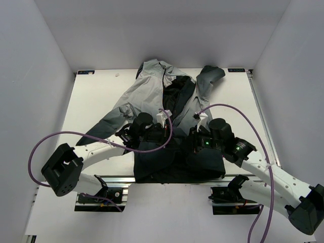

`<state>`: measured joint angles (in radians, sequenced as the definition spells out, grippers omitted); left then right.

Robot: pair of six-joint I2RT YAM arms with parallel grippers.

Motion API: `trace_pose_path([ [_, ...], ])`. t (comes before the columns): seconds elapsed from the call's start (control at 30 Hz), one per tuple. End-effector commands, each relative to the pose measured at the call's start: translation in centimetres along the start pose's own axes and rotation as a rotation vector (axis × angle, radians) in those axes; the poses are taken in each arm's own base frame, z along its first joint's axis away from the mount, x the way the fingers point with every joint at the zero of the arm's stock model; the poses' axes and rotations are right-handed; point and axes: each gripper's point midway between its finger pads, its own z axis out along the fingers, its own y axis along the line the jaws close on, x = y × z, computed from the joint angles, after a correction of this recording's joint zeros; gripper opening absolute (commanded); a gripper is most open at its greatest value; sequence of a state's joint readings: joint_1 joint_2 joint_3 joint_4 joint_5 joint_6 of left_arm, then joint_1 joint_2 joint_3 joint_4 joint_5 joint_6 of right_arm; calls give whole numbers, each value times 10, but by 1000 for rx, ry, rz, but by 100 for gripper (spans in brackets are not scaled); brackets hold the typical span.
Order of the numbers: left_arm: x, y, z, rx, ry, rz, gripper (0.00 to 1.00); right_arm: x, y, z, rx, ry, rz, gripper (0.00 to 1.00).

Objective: Zip up the jacket

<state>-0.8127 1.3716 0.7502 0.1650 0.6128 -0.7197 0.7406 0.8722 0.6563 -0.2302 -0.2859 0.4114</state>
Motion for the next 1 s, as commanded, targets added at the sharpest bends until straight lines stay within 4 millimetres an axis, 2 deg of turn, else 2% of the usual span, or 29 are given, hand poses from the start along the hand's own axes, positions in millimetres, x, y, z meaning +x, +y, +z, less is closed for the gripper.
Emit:
trace_pose_path([
  [0.0,-12,-21,-2,73,-27,35,0,1,-10,1,44,-11,-9,20],
  [0.1,-12,-21,-2,73,-20,32,0,-1,-17,0,89,-19,-6,16],
  [0.17,-12,-22,-1,72,-17,30,0,-2,-20,0,102,-27,-12,0],
  [0.7,-10,-17,0,43,4,-4,0,-7,-33,-5,169,-52,-75,0],
  [0.83,-11,-16,0,30,-2,-13,0,-2,-29,-5,140,-34,-96,6],
  [0.9,-12,-15,0,26,-9,-14,0,-1,-20,-4,86,-33,-92,7],
  [0.97,-13,-16,-1,31,-15,-14,0,1,-17,-2,67,-28,-80,15],
])
